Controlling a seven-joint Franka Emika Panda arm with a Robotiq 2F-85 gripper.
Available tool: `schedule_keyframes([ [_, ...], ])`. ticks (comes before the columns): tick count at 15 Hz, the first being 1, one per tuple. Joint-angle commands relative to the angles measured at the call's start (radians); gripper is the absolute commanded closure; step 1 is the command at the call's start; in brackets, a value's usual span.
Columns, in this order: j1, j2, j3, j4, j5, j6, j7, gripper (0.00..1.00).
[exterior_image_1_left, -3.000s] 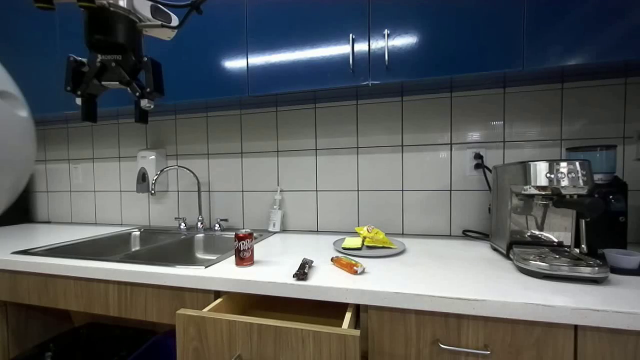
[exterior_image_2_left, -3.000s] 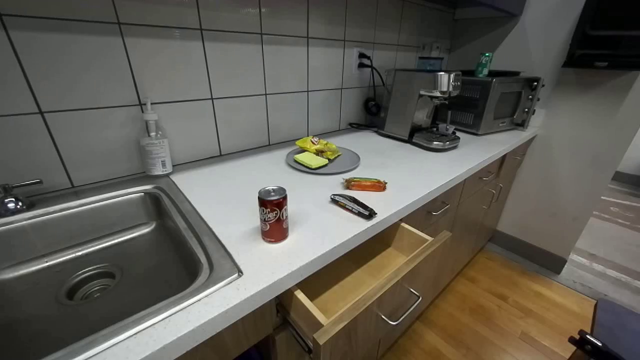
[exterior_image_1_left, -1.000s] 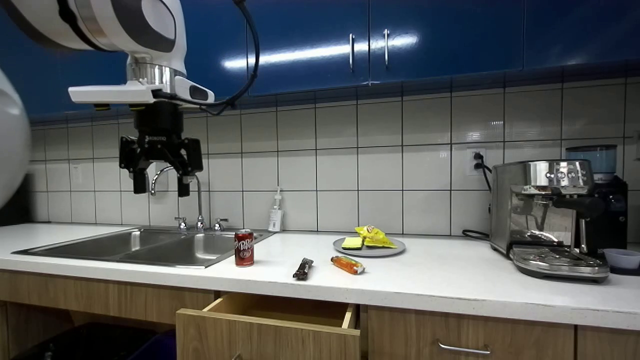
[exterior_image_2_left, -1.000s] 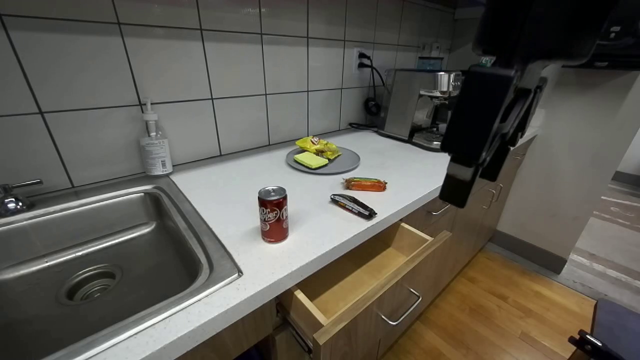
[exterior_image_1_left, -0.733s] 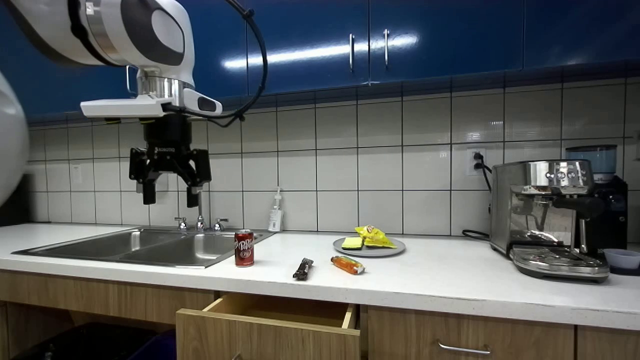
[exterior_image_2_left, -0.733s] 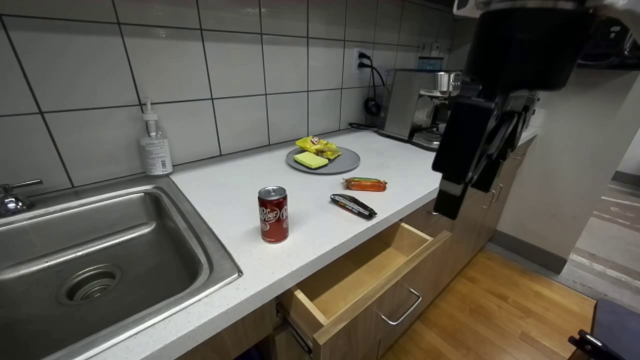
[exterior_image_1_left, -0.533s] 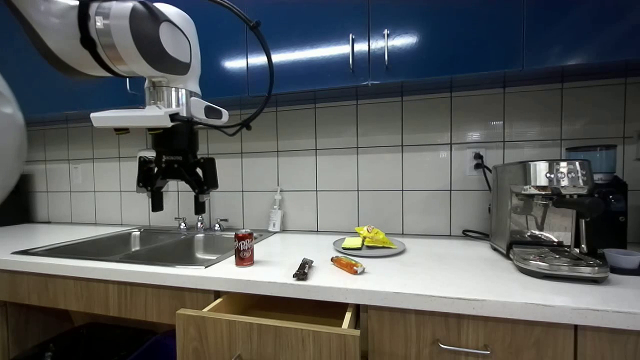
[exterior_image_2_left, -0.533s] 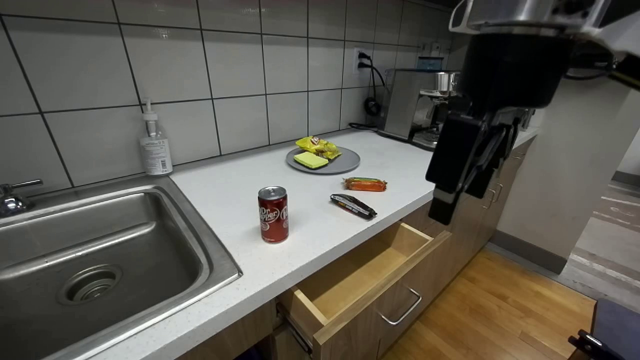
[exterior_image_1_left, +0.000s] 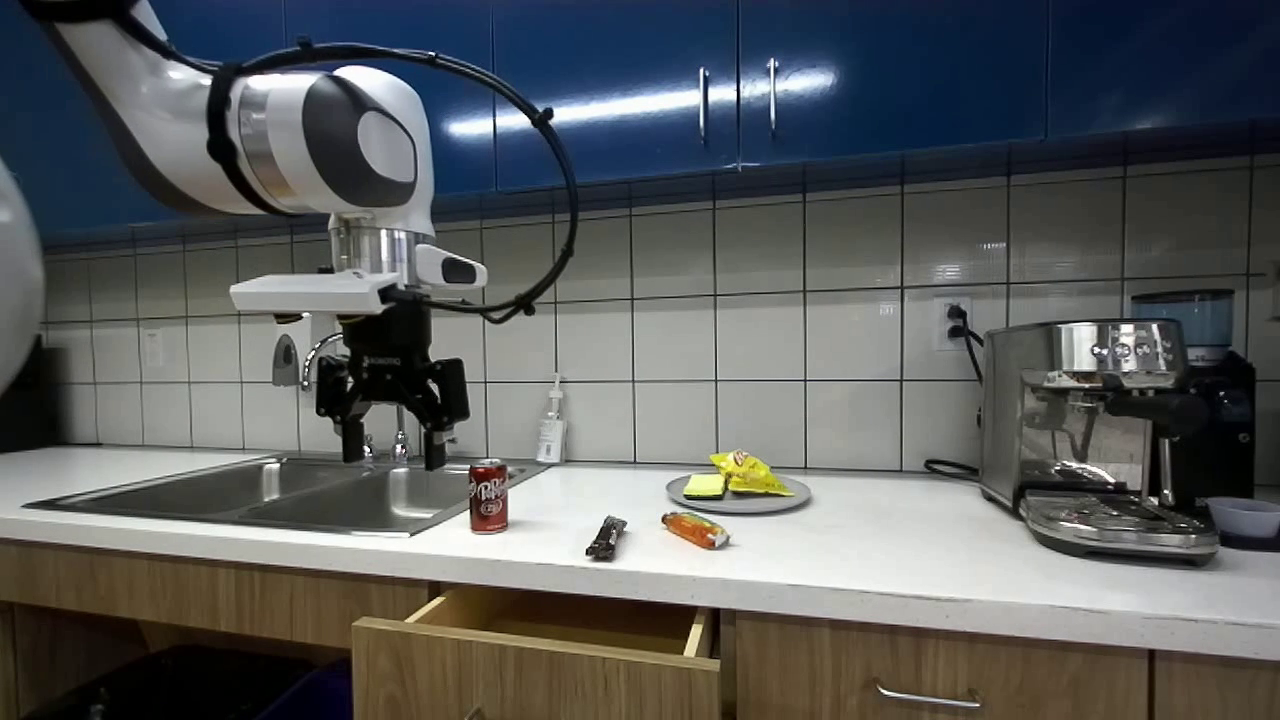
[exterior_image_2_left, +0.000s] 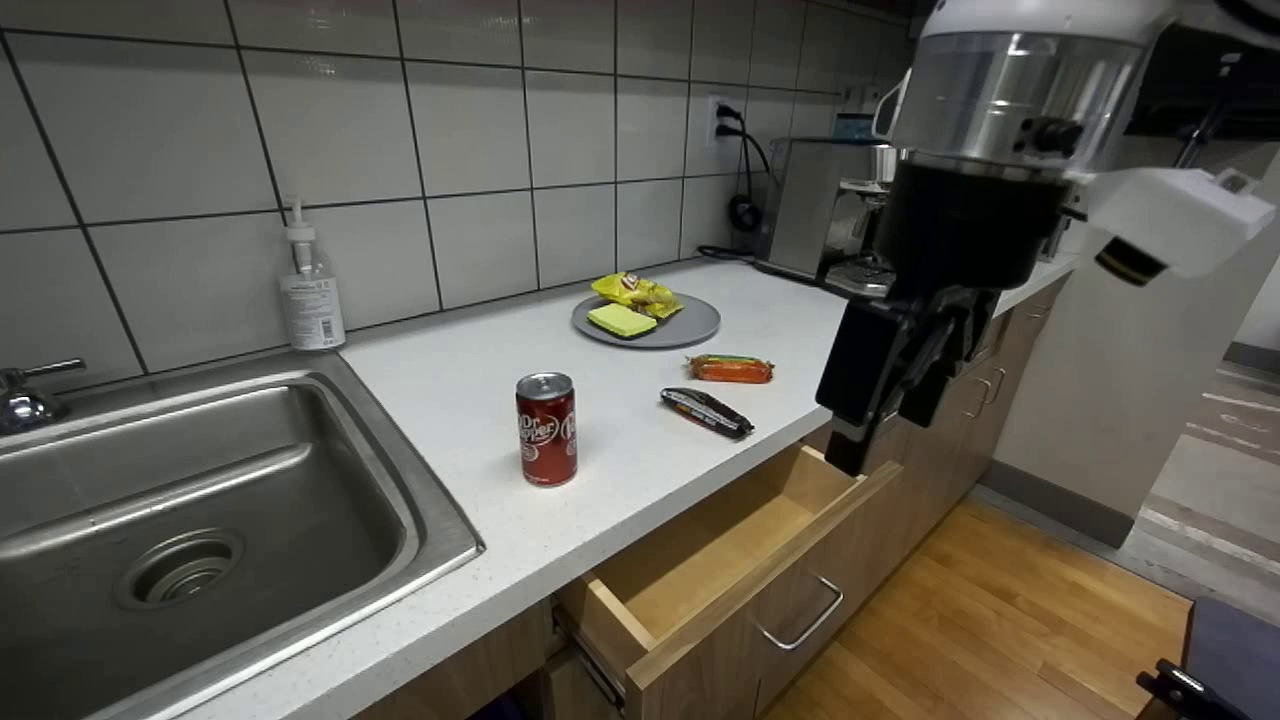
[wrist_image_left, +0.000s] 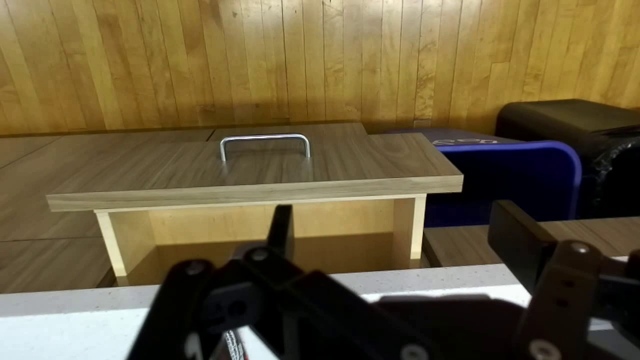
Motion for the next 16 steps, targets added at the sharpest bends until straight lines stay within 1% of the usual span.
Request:
schedule_keyframes([
  [1, -0.019, 0.065, -0.006, -0.001, -0.016, 0.077, -0.01, 0.0],
  [9, -0.028, 0.21, -0.024, 0.01, -0.013, 0.223, -0.015, 0.0],
  [16, -0.028, 0.335, -0.031, 0.035, -0.021, 0.335, -0.046, 0.0],
])
